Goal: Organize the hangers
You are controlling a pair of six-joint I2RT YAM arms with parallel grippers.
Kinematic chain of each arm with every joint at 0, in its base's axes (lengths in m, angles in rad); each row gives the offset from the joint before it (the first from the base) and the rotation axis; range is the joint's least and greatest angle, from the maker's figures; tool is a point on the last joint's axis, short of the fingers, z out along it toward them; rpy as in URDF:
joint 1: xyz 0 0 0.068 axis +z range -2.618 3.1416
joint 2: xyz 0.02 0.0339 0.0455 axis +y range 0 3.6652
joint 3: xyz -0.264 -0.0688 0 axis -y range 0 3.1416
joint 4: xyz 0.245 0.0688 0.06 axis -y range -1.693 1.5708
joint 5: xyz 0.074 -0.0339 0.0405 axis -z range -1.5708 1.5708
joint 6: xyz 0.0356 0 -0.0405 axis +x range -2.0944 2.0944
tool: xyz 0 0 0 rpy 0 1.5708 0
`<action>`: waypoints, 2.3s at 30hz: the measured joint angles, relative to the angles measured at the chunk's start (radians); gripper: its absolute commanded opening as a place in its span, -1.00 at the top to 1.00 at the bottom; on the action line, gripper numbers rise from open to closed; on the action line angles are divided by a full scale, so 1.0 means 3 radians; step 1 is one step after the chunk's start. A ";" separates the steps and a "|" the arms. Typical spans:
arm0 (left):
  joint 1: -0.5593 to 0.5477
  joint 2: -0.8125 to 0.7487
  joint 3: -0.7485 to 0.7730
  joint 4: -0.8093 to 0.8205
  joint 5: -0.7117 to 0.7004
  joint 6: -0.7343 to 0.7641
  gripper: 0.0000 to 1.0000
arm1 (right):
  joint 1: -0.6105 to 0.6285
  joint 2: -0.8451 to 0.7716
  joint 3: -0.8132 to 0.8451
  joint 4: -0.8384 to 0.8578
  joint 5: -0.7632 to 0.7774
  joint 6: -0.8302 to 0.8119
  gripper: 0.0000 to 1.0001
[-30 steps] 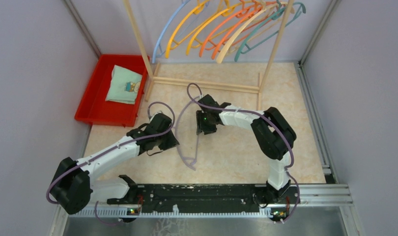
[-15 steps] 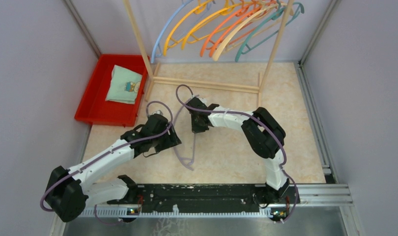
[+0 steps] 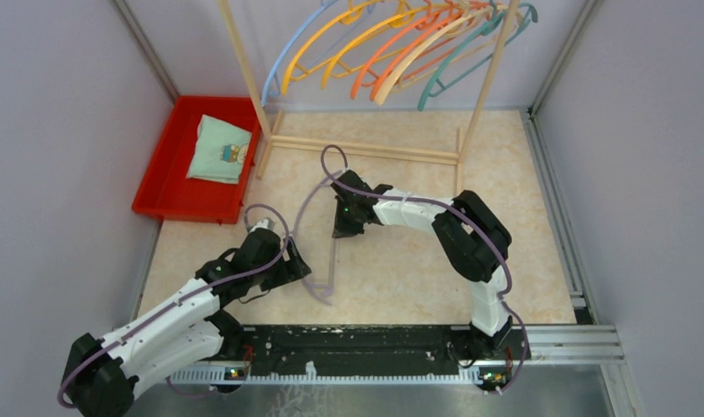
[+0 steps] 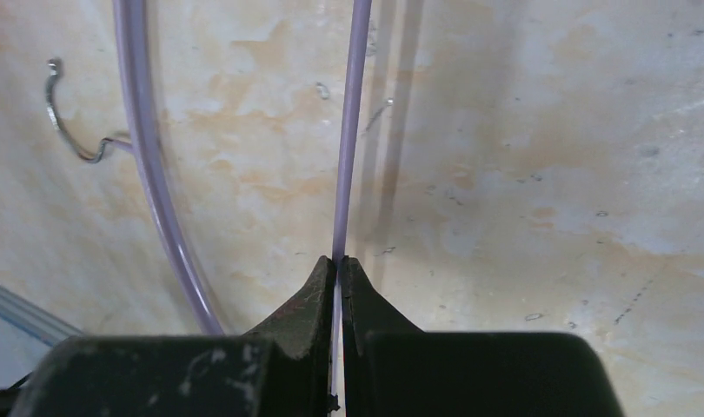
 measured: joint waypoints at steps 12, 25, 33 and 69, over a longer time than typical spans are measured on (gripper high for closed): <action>0.0000 0.0366 -0.0177 0.0431 -0.0008 -0.0036 -0.78 | 0.0000 -0.0268 0.0070 -0.0001 -0.0175 0.0111 1.00; 0.0000 0.0851 -0.0090 0.0922 0.0146 -0.0149 -0.41 | 0.0000 -0.0300 0.0070 -0.0075 -0.0318 0.0109 1.00; 0.0000 0.0487 -0.0092 0.0860 0.0114 -0.0301 0.28 | -0.0102 -0.0327 0.0070 -0.0071 -0.0333 0.0108 1.00; 0.0003 0.0715 0.0557 0.1213 0.0315 0.0371 1.00 | -0.0100 -0.0154 0.0025 0.0084 -0.0650 -0.0231 0.09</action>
